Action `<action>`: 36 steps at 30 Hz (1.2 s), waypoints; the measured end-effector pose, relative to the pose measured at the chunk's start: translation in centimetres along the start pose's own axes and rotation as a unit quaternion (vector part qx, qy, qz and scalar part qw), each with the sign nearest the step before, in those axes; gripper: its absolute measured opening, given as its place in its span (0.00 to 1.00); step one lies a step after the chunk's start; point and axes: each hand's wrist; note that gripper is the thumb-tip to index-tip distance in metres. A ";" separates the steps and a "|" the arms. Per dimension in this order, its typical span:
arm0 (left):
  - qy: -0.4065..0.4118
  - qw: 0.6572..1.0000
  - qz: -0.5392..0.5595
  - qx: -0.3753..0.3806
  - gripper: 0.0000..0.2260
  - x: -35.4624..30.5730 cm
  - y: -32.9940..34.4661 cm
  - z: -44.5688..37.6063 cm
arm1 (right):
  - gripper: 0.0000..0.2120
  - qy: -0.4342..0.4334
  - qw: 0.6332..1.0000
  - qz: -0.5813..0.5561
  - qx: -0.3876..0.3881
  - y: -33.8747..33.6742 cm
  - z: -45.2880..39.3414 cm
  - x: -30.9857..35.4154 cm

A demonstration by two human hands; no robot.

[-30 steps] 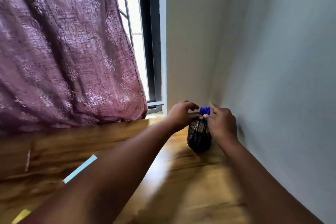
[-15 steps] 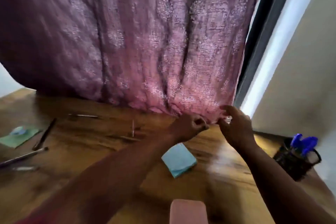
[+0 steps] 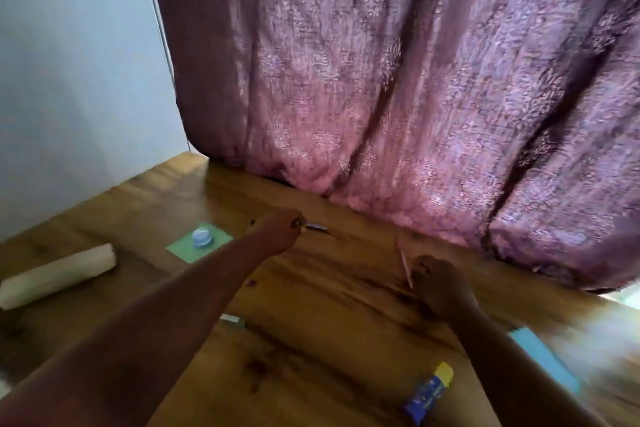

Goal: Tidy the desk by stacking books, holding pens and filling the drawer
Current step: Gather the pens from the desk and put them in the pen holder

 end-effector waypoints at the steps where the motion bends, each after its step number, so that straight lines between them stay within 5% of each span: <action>1: 0.005 1.000 -0.007 0.001 0.12 0.9 0.3 -0.6 | 0.15 -0.001 0.999 0.038 0.010 0.5 -0.1 0.5; 9: 0.059 0.981 -0.181 0.043 0.19 0.9 3.3 -5.6 | 0.14 0.018 0.997 0.075 -0.020 3.1 -0.8 1.4; 14: 0.043 0.978 -0.203 0.036 0.13 0.8 5.2 -6.4 | 0.15 0.077 0.994 -0.049 -0.062 1.5 -0.4 0.9; 19: 0.049 0.979 -0.199 0.014 0.13 -0.9 4.7 -6.4 | 0.06 0.182 0.934 -0.234 -0.198 -4.0 1.4 -0.7; 25: 0.138 0.988 0.069 -0.027 0.11 -11.3 2.7 -5.9 | 0.24 0.140 0.753 -0.568 -0.300 -15.5 7.9 -5.3; 29: 0.187 0.941 0.282 -0.002 0.08 -23.0 2.0 -4.7 | 0.22 0.137 0.746 -0.536 -0.372 -23.3 14.2 -13.1; 33: 0.172 0.825 0.531 0.091 0.05 -36.2 3.0 -1.6 | 0.13 0.169 0.748 -0.449 -0.459 -28.0 19.2 -26.2; 36: 0.183 0.774 0.591 0.137 0.09 -45.5 5.4 1.0 | 0.07 0.171 0.727 -0.424 -0.512 -29.7 21.2 -23.7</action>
Point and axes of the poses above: each hand's wrist, its own z-axis away from the middle knuckle, its own y-axis out of the palm, x = y × z, and after that the axes turned 4 degrees about -z, right-handed
